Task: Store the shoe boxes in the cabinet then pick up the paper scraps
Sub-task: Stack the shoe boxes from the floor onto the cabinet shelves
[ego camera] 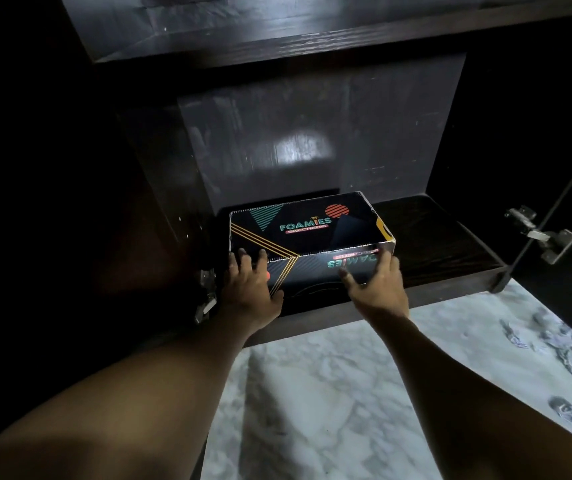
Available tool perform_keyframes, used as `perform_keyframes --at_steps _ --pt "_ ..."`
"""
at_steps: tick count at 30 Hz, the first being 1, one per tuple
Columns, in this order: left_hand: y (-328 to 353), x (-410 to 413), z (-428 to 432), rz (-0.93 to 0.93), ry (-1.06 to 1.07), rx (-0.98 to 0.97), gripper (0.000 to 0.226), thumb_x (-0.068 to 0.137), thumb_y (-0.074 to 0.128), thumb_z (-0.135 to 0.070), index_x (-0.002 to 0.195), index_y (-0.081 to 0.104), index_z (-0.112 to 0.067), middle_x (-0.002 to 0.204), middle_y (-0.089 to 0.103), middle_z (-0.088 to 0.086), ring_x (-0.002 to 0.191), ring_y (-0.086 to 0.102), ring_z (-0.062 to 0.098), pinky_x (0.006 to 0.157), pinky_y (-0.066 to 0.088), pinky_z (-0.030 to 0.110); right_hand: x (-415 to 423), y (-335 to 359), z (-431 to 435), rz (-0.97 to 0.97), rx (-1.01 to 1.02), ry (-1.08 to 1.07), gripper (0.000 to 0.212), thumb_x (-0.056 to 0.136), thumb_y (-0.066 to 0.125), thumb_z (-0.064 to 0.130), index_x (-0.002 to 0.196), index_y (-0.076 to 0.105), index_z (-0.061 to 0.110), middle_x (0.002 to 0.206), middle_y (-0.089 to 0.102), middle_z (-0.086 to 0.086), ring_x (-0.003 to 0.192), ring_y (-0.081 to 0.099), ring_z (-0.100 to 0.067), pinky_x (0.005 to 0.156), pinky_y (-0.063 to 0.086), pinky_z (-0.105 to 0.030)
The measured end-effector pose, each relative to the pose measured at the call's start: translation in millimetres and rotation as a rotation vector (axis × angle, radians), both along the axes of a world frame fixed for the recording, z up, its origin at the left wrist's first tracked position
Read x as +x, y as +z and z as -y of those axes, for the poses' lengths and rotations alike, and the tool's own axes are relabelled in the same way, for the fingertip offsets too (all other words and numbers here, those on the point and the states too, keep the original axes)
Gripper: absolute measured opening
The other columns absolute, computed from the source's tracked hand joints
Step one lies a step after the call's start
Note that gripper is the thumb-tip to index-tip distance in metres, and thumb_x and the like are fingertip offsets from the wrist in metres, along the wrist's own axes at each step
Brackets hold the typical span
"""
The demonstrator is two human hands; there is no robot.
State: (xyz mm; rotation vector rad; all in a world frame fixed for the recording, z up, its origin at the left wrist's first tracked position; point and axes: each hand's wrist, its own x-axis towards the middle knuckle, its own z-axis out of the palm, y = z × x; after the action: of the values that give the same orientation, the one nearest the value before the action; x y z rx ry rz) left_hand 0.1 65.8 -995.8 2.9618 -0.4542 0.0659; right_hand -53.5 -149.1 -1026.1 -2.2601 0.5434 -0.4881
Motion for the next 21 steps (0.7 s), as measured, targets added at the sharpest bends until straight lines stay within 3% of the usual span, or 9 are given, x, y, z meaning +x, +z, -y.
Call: perform_keyframes --at_steps 3,8,21 --pt "6.2 16.0 6.0 -0.086 0.051 -0.008 0.088 0.091 0.053 -0.048 0.156 0.002 -0.016 0.162 -0.002 0.021 0.149 -0.010 0.038 0.121 0.002 0.044 15.1 3.0 -3.2 -0.041 0.089 0.101 0.091 0.084 0.074 0.042 0.153 0.022 0.010 0.146 0.033 -0.012 0.136 0.038 -0.031 0.109 0.041 -0.048" --pt "5.5 40.4 11.3 -0.128 0.093 -0.074 0.093 0.089 0.058 -0.045 0.156 0.001 -0.019 0.162 -0.011 0.018 0.148 -0.018 0.035 0.120 0.000 0.042 43.6 9.4 -7.2 -0.111 0.150 0.200 0.095 0.085 0.071 0.047 0.156 0.016 0.018 0.153 0.029 -0.009 0.141 0.031 -0.031 0.113 0.035 -0.052" --pt "13.3 81.7 -2.3 -0.250 0.132 -0.023 0.100 0.087 0.065 -0.040 0.155 -0.007 -0.026 0.160 -0.024 0.012 0.146 -0.025 0.029 0.122 0.001 0.043 88.3 0.8 -17.9 -0.161 0.295 0.301 0.091 0.082 0.073 0.047 0.155 0.023 0.031 0.162 0.015 0.000 0.144 0.026 -0.031 0.117 0.029 -0.050"
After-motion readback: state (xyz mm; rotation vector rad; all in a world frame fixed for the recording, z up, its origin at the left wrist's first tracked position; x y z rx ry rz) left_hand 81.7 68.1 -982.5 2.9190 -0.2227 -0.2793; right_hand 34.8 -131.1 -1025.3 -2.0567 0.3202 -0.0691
